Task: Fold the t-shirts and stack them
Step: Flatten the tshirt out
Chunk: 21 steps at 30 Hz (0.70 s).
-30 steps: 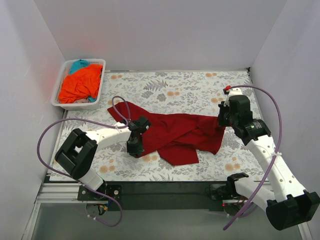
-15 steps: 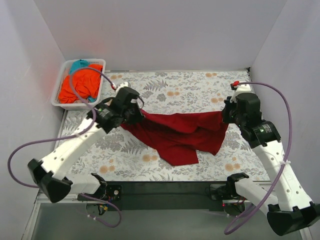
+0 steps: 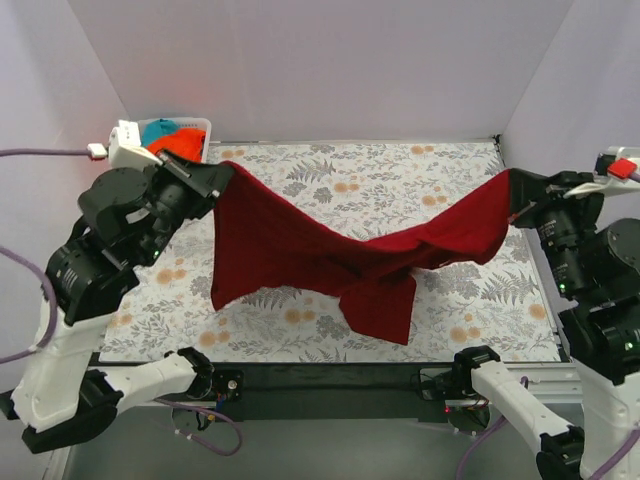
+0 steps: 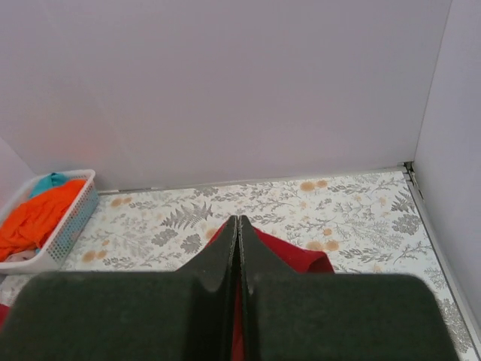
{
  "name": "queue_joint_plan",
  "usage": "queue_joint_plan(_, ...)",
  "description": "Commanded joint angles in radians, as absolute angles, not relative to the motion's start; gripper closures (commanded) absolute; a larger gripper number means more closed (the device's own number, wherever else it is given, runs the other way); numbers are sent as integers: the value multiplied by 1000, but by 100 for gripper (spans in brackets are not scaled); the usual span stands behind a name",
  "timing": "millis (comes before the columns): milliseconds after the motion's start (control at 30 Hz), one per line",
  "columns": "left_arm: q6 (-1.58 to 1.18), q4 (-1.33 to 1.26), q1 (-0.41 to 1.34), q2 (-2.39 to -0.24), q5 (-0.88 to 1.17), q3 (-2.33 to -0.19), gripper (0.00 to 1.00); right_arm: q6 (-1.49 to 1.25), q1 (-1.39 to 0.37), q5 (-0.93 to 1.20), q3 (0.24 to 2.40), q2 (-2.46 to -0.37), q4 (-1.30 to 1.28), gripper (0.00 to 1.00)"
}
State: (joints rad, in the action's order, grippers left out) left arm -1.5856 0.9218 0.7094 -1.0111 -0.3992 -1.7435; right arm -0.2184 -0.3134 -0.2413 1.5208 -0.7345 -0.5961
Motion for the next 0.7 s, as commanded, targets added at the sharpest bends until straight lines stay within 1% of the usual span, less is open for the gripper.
queue_joint_plan(0, -1539, 1003, 712, -1207, -534, -1795, 100, -193, -308, -279, 1457, -856, -534, 99)
queue_joint_plan(33, -1472, 974, 712, -1241, -554, -1827, 100, -186, -308, -293, 1444, -877, -484, 99)
queue_joint_plan(100, -1413, 945, 701, -1376, -615, -1882, 100, -147, -308, -308, 1431, -955, -428, 99)
queue_joint_plan(133, -1355, 907, 684, -1422, -611, -1955, 100, -135, -308, -334, 1430, -985, -367, 99)
queue_joint_plan(167, -1344, 888, 614, -1515, -582, -1991, 100, -120, -308, -344, 1431, -1014, -332, 99)
queue_joint_plan(200, -1341, 868, 568, -1552, -543, -2028, 100, -94, -308, -357, 1448, -1081, -299, 99)
queue_joint_plan(233, -1342, 804, 519, -1590, -431, -2052, 100, -84, -308, -368, 1463, -1115, -272, 99)
queue_joint_plan(267, -1356, 761, 426, -1639, -379, -2083, 100, -78, -308, -388, 1488, -1185, -217, 99)
queue_joint_plan(333, -1361, 647, 362, -1707, -271, -2132, 100, -55, -302, -399, 1581, -1261, -158, 99)
queue_joint_plan(367, -1379, 631, 309, -1750, -237, -2263, 100, -54, -296, -399, 1630, -1344, -132, 99)
queue_joint_plan(400, -1402, 632, 279, -1882, -191, -2361, 100, -54, -281, -399, 1684, -1388, -117, 99)
queue_joint_plan(433, -1439, 656, 226, -1949, -96, -2488, 100, -64, -275, -385, 1797, -1425, -97, 99)
queue_joint_plan(467, -1498, 637, 203, -2012, -30, -2629, 100, -75, -261, -377, 1854, -1499, -72, 99)
queue_joint_plan(500, -1550, 597, 180, -2052, 16, -2641, 100, -84, -255, -367, 1935, -1540, -74, 99)
queue_joint_plan(533, -1604, 469, 155, -2039, 75, -2605, 100, -101, -252, -344, 2077, -1581, -78, 99)
queue_joint_plan(567, -1649, 374, 108, -2010, 192, -2545, 100, -106, -249, -330, 2156, -1645, -78, 99)
queue_joint_plan(600, -1720, 298, 92, -1985, 205, -2455, 100, -107, -247, -315, 2218, -1670, -78, 99)
queue_joint_plan(633, -1726, 203, 75, -1945, 218, -2448, 100, -110, -245, -293, 2317, -1689, -77, 99)
queue_joint_plan(667, -1718, 175, 71, -1937, 231, -2466, 100, -115, -247, -279, 2345, -1706, -69, 99)
